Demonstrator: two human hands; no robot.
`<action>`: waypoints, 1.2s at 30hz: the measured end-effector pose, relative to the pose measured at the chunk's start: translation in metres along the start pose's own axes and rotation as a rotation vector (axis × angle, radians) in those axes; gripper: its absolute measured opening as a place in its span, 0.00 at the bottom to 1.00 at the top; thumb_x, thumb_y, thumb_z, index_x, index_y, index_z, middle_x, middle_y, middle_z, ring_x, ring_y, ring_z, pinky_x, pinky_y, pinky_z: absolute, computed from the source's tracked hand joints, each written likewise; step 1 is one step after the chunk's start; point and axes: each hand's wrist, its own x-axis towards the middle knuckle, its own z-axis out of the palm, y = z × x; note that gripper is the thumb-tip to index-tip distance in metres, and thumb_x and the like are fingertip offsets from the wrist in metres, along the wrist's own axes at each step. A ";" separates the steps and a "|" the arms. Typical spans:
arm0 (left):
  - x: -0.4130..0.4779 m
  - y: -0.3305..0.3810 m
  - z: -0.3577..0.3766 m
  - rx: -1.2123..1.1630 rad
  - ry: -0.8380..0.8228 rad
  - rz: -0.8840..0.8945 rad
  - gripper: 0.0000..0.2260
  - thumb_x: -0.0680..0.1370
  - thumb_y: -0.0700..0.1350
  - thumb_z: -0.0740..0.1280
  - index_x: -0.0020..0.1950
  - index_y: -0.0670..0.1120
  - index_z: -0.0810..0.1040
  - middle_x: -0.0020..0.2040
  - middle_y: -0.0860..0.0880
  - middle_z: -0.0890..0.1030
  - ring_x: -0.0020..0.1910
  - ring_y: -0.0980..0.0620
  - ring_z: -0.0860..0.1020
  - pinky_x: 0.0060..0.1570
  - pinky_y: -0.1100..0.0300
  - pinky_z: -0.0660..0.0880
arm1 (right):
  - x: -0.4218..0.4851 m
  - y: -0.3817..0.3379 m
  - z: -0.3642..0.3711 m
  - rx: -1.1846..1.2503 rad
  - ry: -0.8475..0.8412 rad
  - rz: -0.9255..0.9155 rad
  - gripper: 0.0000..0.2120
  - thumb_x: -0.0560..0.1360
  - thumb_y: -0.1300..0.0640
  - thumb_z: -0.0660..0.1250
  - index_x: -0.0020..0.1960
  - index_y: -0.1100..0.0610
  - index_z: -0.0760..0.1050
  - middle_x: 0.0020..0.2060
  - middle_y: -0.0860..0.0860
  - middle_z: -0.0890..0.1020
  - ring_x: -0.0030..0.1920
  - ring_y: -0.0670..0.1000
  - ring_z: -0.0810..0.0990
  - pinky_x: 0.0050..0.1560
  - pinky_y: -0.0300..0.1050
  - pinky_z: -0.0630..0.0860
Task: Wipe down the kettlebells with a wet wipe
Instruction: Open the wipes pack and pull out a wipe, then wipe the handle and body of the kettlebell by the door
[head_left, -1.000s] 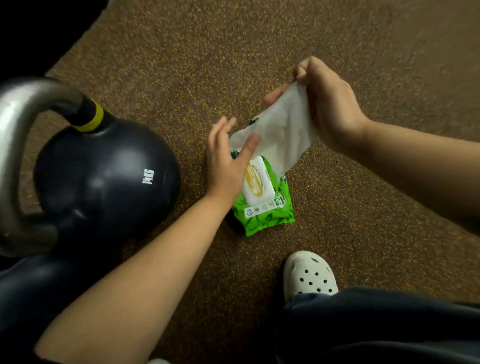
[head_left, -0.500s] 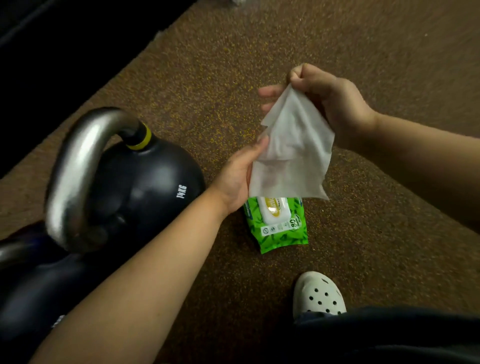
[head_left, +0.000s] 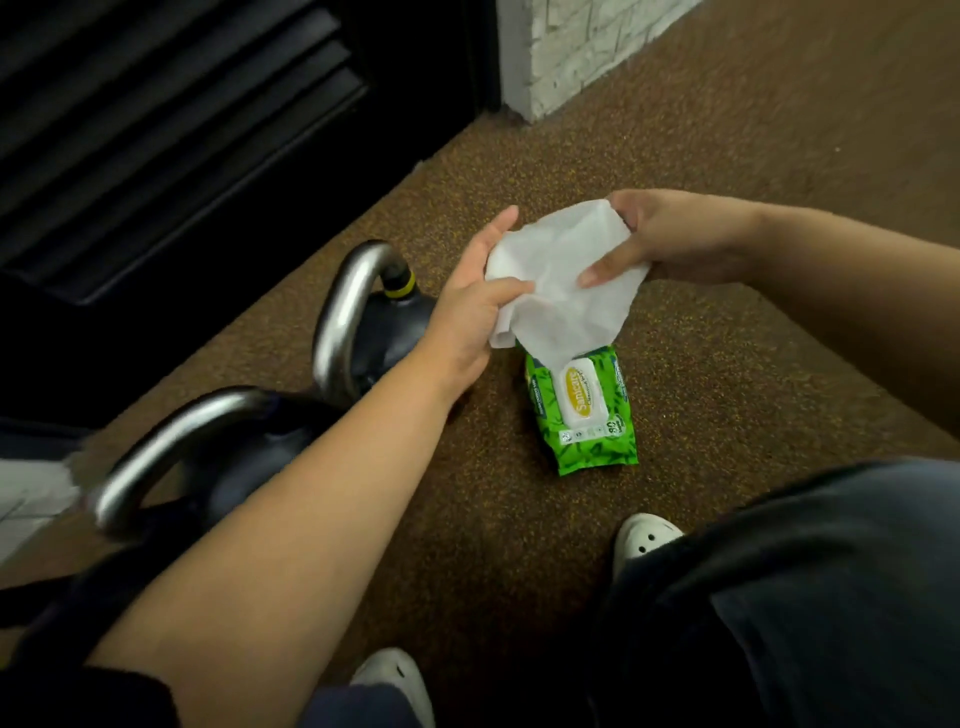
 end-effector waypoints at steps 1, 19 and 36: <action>-0.010 0.011 -0.002 0.023 0.015 0.007 0.27 0.75 0.30 0.60 0.68 0.54 0.68 0.51 0.52 0.80 0.43 0.53 0.81 0.39 0.57 0.71 | -0.004 -0.010 0.004 -0.022 -0.004 -0.012 0.21 0.70 0.72 0.67 0.62 0.60 0.74 0.54 0.56 0.82 0.54 0.51 0.82 0.47 0.42 0.81; -0.195 0.108 -0.082 -0.017 0.602 0.103 0.29 0.75 0.33 0.66 0.74 0.42 0.59 0.52 0.47 0.79 0.48 0.49 0.81 0.47 0.55 0.80 | -0.047 -0.154 0.161 -0.431 -0.126 -0.555 0.27 0.67 0.77 0.65 0.56 0.49 0.76 0.51 0.44 0.82 0.50 0.43 0.82 0.45 0.40 0.80; -0.276 0.106 -0.129 -0.260 0.563 0.162 0.23 0.75 0.28 0.57 0.68 0.42 0.68 0.56 0.49 0.77 0.54 0.50 0.77 0.49 0.54 0.77 | -0.040 -0.123 0.263 -0.917 -0.125 -0.742 0.26 0.62 0.71 0.64 0.52 0.46 0.81 0.52 0.48 0.82 0.56 0.50 0.76 0.60 0.49 0.72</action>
